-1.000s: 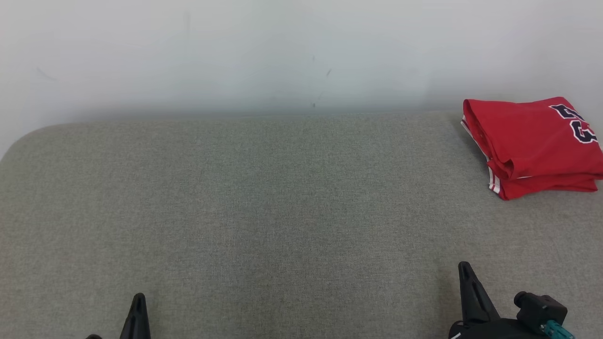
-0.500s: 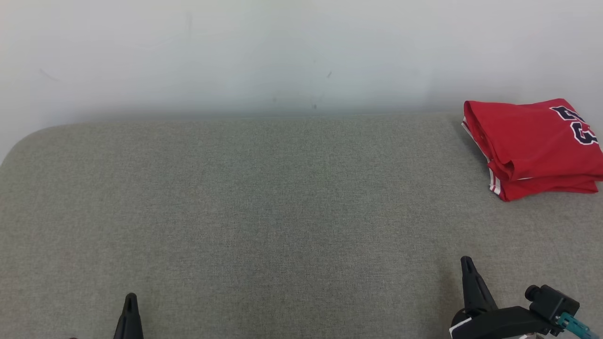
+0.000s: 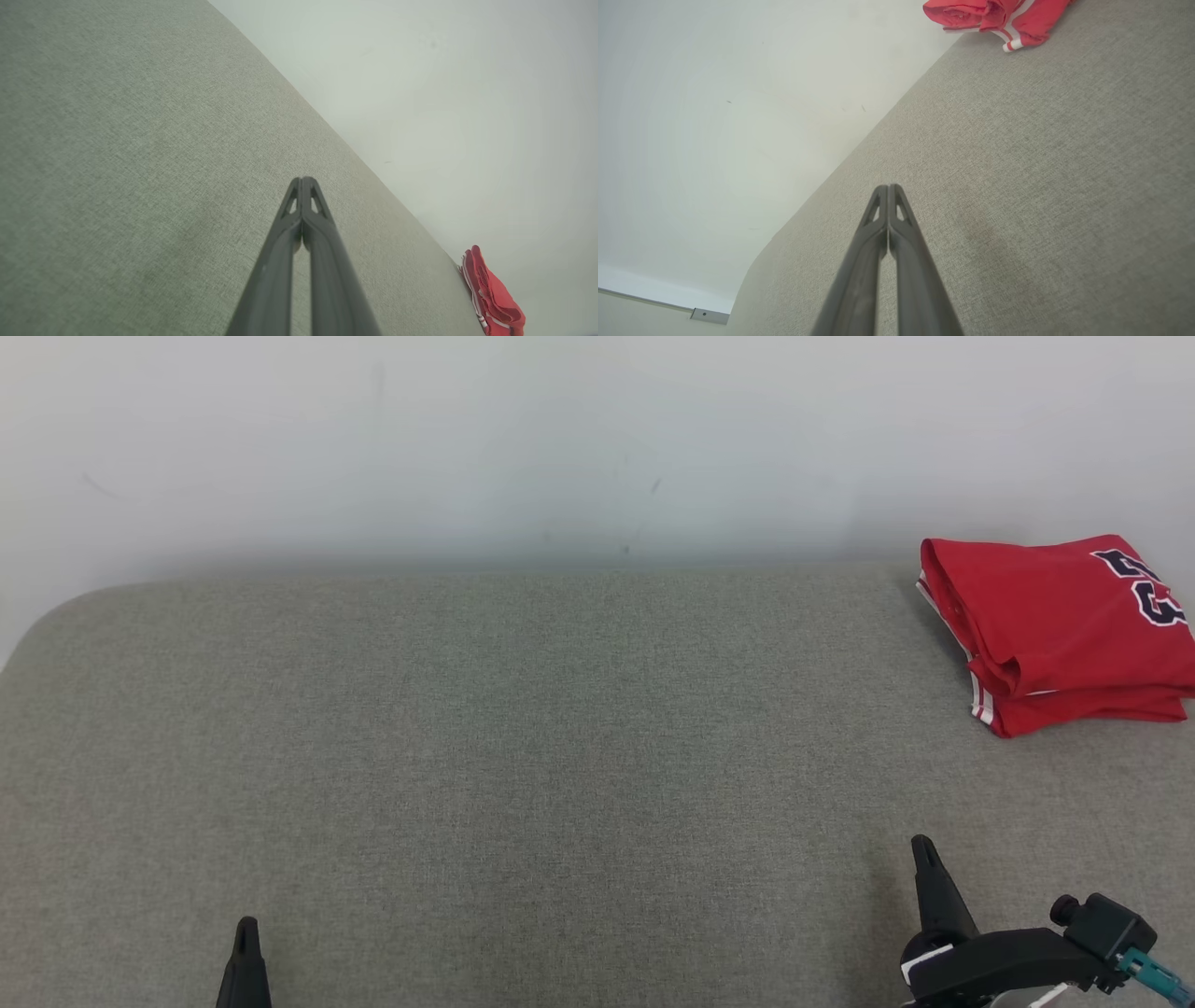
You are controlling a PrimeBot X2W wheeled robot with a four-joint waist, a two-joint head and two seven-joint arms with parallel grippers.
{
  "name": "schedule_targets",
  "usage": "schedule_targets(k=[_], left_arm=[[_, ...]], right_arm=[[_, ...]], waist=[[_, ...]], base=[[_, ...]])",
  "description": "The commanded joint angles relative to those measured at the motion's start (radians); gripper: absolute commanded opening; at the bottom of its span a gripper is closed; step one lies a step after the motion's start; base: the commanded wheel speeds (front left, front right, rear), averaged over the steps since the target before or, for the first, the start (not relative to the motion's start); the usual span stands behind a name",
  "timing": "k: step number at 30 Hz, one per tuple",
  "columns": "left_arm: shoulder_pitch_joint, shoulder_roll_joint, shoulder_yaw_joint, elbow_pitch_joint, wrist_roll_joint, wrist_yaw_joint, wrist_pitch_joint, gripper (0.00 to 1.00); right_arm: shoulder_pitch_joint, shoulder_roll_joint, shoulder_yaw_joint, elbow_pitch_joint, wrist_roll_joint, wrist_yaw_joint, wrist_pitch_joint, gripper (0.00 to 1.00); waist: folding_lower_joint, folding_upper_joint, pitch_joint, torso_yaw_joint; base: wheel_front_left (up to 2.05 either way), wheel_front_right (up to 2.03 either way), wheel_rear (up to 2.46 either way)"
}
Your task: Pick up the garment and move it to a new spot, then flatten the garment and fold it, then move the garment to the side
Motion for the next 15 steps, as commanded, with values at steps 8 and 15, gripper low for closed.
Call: schedule_targets(k=[8,15], left_arm=[[-0.020,0.005,0.011,-0.021,-0.119,-0.007,0.022,0.00],[-0.023,0.006,0.018,-0.026,-0.200,-0.009,0.039,0.00]], right_arm=[[-0.032,0.000,-0.006,-0.007,0.121,0.000,0.031,0.00],[-0.043,0.000,-0.007,-0.004,0.207,0.000,0.054,0.00]], waist=[[0.0000,0.0000,-0.002,0.002],[0.0000,0.0000,-0.004,0.003]], base=[[0.00,0.00,0.00],[0.00,0.00,0.00]])
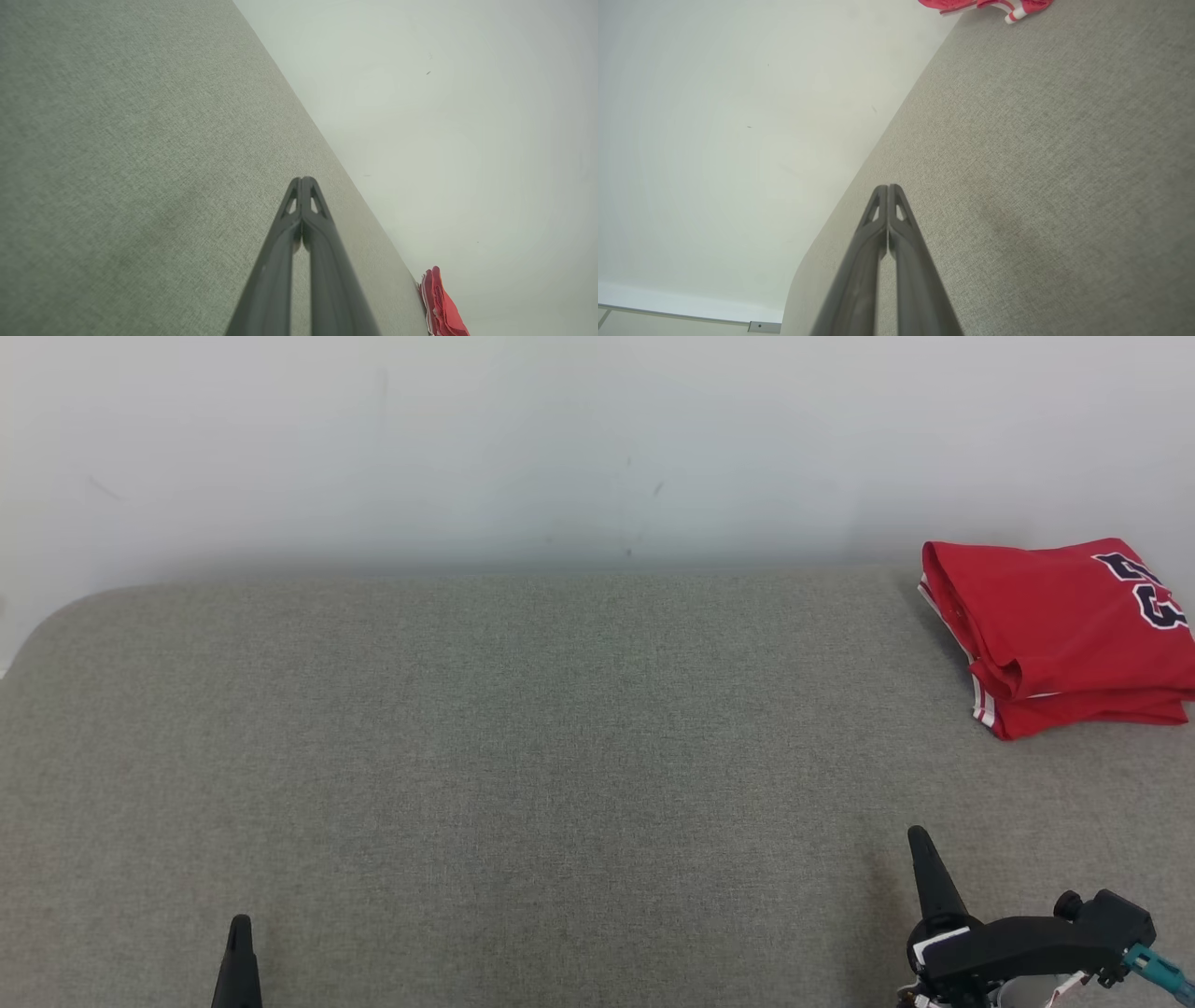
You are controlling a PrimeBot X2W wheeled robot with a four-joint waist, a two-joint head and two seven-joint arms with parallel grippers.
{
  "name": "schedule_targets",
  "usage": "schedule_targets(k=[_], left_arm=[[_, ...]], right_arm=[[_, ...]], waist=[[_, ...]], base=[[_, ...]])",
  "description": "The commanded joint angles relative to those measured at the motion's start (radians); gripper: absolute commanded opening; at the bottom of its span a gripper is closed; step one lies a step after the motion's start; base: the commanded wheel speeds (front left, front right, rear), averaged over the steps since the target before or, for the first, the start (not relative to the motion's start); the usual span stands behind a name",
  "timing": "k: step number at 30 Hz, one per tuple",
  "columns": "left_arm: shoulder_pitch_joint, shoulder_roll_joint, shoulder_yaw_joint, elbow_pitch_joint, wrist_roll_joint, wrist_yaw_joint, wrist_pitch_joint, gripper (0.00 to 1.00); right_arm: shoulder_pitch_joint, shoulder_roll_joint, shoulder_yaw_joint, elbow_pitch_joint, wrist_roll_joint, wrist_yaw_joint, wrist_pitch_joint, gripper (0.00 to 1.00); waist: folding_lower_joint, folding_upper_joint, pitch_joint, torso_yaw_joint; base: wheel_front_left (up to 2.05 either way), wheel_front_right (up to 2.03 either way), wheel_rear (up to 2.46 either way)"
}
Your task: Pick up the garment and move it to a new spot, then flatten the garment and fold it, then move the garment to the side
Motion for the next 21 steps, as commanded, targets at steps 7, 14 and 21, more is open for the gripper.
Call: schedule_targets(k=[7,14,21], left_arm=[[-0.021,0.005,0.011,-0.018,-0.093,-0.008,0.020,0.00],[-0.022,0.006,0.016,-0.023,-0.168,-0.009,0.035,0.00],[-0.022,0.006,0.021,-0.027,-0.239,-0.010,0.049,0.00]], right_arm=[[-0.028,0.000,-0.004,-0.004,0.098,0.000,0.026,0.00],[-0.038,0.000,-0.006,-0.001,0.173,0.001,0.046,0.00],[-0.046,0.000,-0.007,0.001,0.243,0.001,0.066,0.00]], waist=[[0.0000,0.0000,-0.002,0.002],[0.0000,0.0000,-0.004,0.003],[0.0000,0.0000,-0.006,0.004]], base=[[0.00,0.00,0.00],[0.00,0.00,0.00],[0.00,0.00,0.00]])
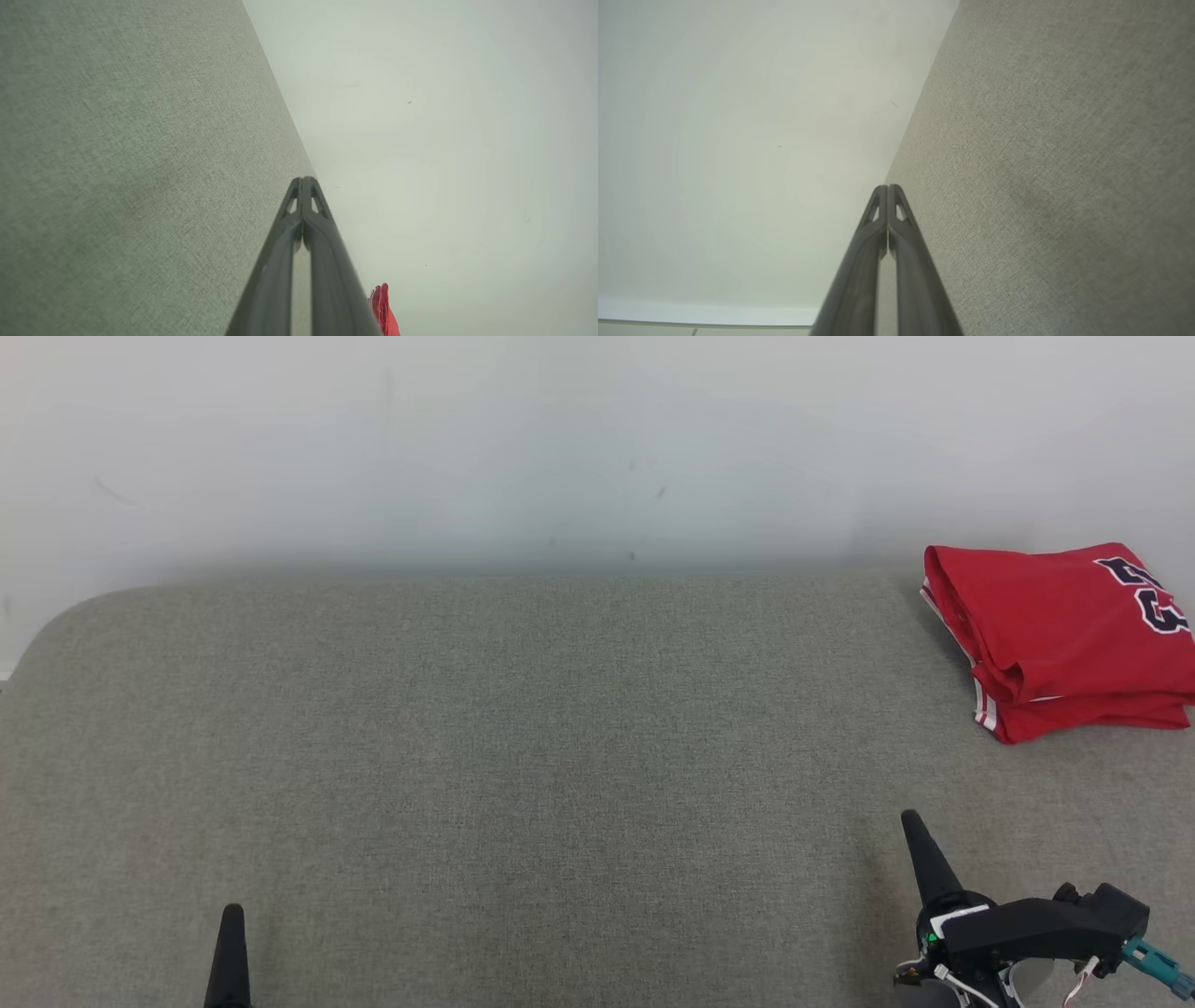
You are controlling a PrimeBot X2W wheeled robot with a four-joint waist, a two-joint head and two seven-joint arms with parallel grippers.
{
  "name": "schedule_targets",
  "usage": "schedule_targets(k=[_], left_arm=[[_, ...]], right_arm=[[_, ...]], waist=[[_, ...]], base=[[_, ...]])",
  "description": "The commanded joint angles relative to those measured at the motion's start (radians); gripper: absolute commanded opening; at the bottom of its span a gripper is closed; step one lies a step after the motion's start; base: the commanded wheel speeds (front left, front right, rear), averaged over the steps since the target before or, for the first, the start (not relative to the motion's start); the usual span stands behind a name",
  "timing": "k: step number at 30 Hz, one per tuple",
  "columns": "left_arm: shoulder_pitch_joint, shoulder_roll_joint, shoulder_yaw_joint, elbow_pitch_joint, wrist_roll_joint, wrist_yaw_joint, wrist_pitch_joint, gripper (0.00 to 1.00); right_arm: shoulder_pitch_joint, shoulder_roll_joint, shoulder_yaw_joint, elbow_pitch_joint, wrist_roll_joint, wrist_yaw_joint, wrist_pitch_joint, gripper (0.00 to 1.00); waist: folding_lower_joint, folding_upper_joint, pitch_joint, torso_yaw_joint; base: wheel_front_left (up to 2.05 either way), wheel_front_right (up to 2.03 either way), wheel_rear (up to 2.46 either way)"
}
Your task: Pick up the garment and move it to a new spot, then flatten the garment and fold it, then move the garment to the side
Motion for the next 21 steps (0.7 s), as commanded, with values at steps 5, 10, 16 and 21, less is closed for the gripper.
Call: schedule_targets(k=[5,10,16,21], left_arm=[[-0.011,0.005,0.007,-0.013,-0.067,-0.004,0.013,0.00],[-0.013,0.005,0.010,-0.016,-0.111,-0.005,0.022,0.00],[-0.014,0.005,0.014,-0.019,-0.164,-0.006,0.034,0.00],[-0.016,0.006,0.017,-0.021,-0.208,-0.007,0.042,0.00]], right_arm=[[-0.020,0.000,-0.003,-0.002,0.065,0.001,0.019,0.00],[-0.026,0.000,-0.004,0.000,0.110,0.001,0.030,0.00],[-0.032,0.000,-0.005,0.002,0.163,0.001,0.045,0.00],[-0.034,0.001,-0.006,0.004,0.205,0.001,0.056,0.00]], waist=[[0.0000,0.0000,-0.002,0.001],[0.0000,0.0000,-0.003,0.002],[0.0000,0.0000,-0.005,0.003],[0.0000,0.0000,-0.006,0.004]], base=[[0.00,0.00,0.00],[0.00,0.00,0.00],[0.00,0.00,0.00],[0.00,0.00,0.00]])
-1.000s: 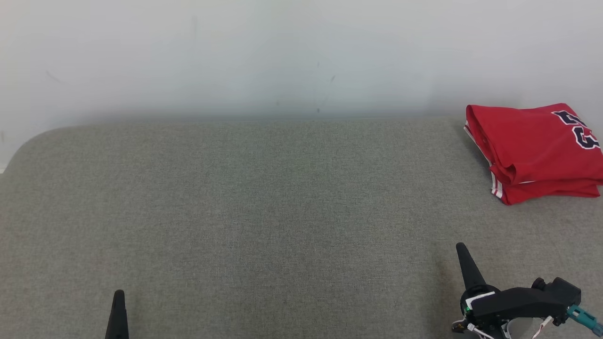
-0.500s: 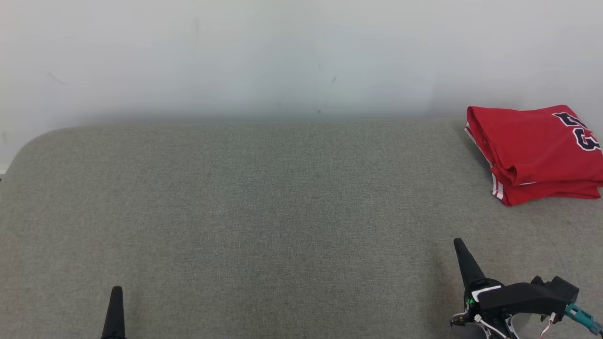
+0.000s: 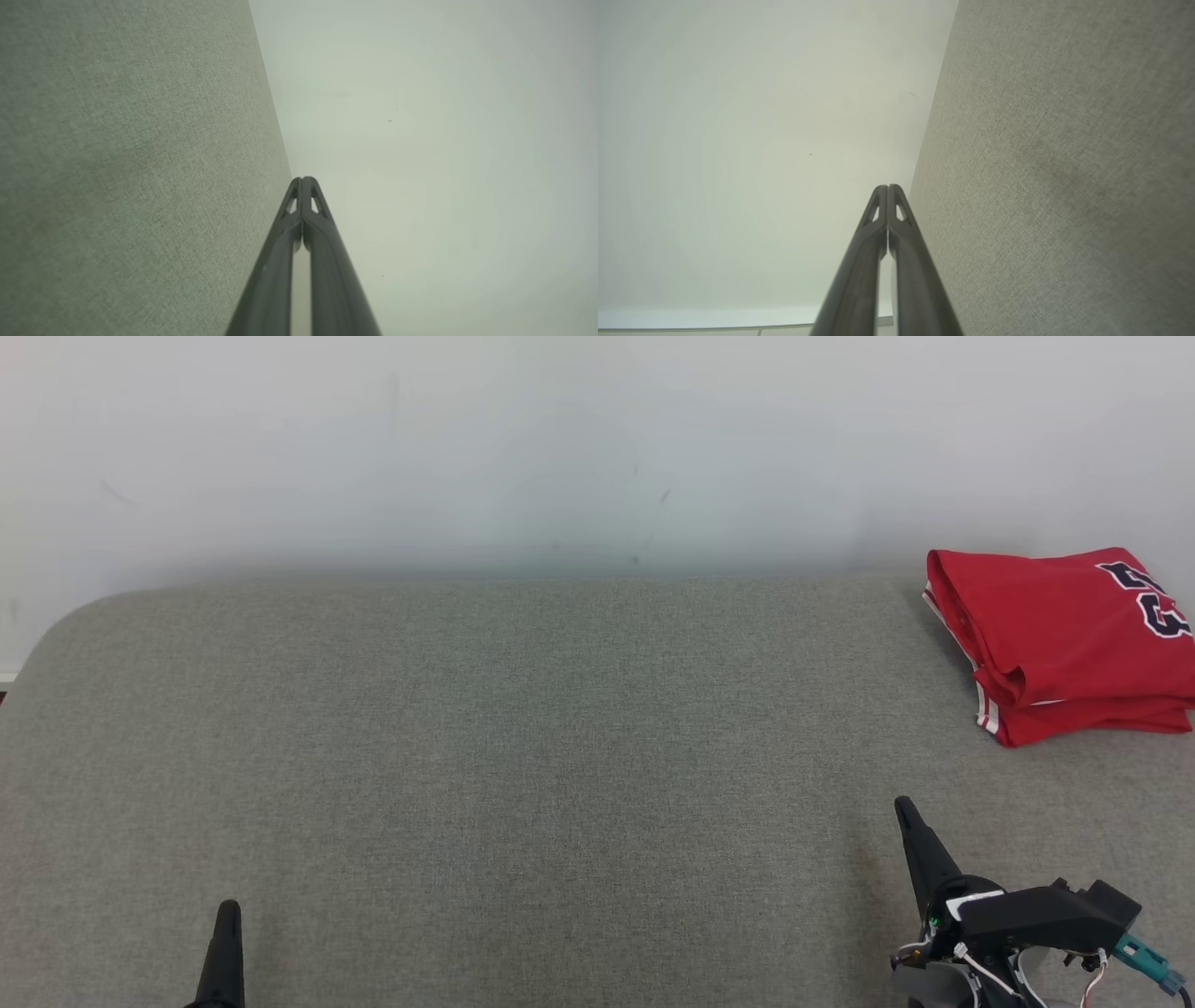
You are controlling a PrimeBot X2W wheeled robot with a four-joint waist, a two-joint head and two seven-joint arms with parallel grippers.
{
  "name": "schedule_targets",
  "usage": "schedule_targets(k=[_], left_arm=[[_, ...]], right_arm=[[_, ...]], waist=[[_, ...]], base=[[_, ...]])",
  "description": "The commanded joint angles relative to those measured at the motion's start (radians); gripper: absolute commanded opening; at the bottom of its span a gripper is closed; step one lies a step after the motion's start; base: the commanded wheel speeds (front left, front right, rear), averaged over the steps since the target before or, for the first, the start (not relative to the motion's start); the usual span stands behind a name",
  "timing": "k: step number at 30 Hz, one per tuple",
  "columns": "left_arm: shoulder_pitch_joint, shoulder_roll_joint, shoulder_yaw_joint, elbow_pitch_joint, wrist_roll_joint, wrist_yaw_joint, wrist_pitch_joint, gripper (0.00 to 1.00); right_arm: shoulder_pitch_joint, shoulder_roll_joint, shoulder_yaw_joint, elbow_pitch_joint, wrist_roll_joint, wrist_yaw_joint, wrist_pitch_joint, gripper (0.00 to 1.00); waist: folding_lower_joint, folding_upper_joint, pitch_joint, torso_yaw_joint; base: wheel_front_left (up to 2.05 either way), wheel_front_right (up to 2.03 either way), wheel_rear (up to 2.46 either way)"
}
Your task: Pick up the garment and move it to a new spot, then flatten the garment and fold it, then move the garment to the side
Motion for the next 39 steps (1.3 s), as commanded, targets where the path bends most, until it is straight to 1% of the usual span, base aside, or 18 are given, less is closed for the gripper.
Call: schedule_targets(k=[1,24,39], left_arm=[[-0.012,0.005,0.006,-0.008,-0.029,-0.006,0.007,0.00],[-0.015,0.006,0.017,-0.017,-0.191,-0.008,0.041,0.00],[-0.015,0.006,0.016,-0.016,-0.187,-0.008,0.040,0.00]], right_arm=[[-0.009,0.001,-0.002,0.000,0.023,0.001,0.007,0.00],[-0.027,0.001,-0.005,0.007,0.188,0.001,0.052,0.00],[-0.027,0.001,-0.005,0.007,0.183,0.001,0.050,0.00]], waist=[[0.0000,0.0000,0.000,0.000],[0.0000,0.0000,-0.007,0.005],[0.0000,0.0000,-0.007,0.005]], base=[[0.00,0.00,0.00],[0.00,0.00,0.00],[0.00,0.00,0.00]])
